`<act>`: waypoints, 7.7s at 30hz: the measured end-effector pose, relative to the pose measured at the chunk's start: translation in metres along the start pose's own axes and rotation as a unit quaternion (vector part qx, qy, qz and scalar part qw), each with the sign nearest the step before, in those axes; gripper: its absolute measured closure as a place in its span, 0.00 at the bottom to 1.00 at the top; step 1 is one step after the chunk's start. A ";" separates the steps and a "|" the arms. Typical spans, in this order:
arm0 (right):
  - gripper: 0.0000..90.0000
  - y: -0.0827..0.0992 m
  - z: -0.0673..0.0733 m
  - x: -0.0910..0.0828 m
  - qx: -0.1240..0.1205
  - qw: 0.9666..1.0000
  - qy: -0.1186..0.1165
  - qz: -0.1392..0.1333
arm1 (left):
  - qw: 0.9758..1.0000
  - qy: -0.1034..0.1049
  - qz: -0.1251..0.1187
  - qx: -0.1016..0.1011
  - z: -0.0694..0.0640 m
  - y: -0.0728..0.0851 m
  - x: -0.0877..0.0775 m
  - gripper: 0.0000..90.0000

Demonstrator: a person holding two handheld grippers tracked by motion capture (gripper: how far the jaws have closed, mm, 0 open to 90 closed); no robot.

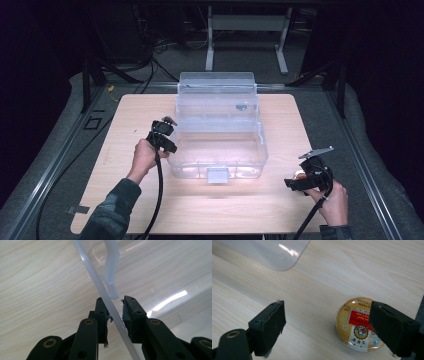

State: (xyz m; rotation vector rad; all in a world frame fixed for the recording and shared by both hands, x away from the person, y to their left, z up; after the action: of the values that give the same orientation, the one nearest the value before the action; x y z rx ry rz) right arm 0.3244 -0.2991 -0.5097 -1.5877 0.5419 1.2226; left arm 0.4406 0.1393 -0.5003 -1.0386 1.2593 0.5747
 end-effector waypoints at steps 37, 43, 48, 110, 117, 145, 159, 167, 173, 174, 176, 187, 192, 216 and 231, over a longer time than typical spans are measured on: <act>0.14 0.003 -0.018 -0.003 0.020 1.000 0.004 0.015 | 0.995 0.078 -0.032 0.060 -0.025 -0.010 -0.038 0.26; 0.14 0.004 -0.022 -0.002 0.026 0.999 0.006 0.026 | 0.995 0.067 -0.040 0.064 -0.004 0.007 -0.061 0.16; 0.14 0.004 -0.024 0.002 0.027 0.999 0.007 0.033 | 0.996 0.047 -0.039 0.058 0.015 0.025 -0.065 0.08; 0.22 -0.012 -0.045 0.019 0.038 0.993 0.008 0.115 | 0.999 0.033 -0.017 0.008 0.067 0.104 -0.016 0.00; 0.22 -0.018 -0.043 0.005 0.031 0.994 0.011 0.107 | 0.999 0.032 -0.013 0.014 0.064 0.101 -0.014 0.00; 0.22 -0.063 -0.025 -0.041 -0.009 0.996 0.027 0.089 | 0.999 0.030 -0.017 0.011 0.071 0.099 -0.017 0.00; 0.22 -0.090 -0.007 -0.049 -0.036 0.995 0.030 0.086 | 0.999 0.030 -0.017 0.009 0.074 0.099 -0.017 0.00; 0.22 -0.104 0.006 -0.044 -0.055 0.994 0.027 0.087 | 0.999 0.030 -0.014 0.010 0.075 0.098 -0.016 0.00; 0.22 -0.115 0.016 -0.039 -0.067 0.994 0.022 0.089 | 0.999 0.029 -0.012 0.016 0.072 0.094 -0.017 0.00; 0.22 -0.116 0.018 -0.039 -0.069 0.993 0.023 0.092 | 0.999 0.030 -0.014 0.015 0.071 0.094 -0.017 0.00; 0.22 -0.120 0.021 -0.037 -0.075 0.993 0.022 0.092 | 0.999 0.029 -0.015 0.015 0.071 0.094 -0.018 0.00; 0.22 -0.138 0.043 -0.023 -0.098 0.991 0.003 0.095 | 0.999 0.029 -0.011 0.015 0.072 0.096 -0.017 0.00; 0.22 -0.146 0.052 -0.009 -0.108 0.989 0.000 0.103 | 0.999 0.030 -0.012 0.010 0.074 0.099 -0.015 0.00; 0.22 -0.135 0.050 0.028 -0.102 0.985 -0.017 0.142 | 0.999 0.033 -0.006 0.014 0.074 0.101 -0.009 0.00; 0.22 -0.131 0.049 0.032 -0.105 0.982 -0.014 0.154 | 0.999 0.033 -0.005 0.013 0.073 0.101 -0.008 0.00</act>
State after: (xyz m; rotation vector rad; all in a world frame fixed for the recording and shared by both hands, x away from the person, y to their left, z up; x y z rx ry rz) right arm 0.4215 -0.1981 -0.4796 -1.7029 0.6781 1.5745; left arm 0.3901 0.2508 -0.5261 -1.0496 1.3159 0.5181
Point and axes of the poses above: each handheld gripper's, and its own axes: x roughly forward along the jaws, y roughly out of its underside, z roughly to its left, the point moved 3 cm from there along x, roughly forward along the jaws, and after that the axes turned 4 degrees about z, right-handed, at the moved point
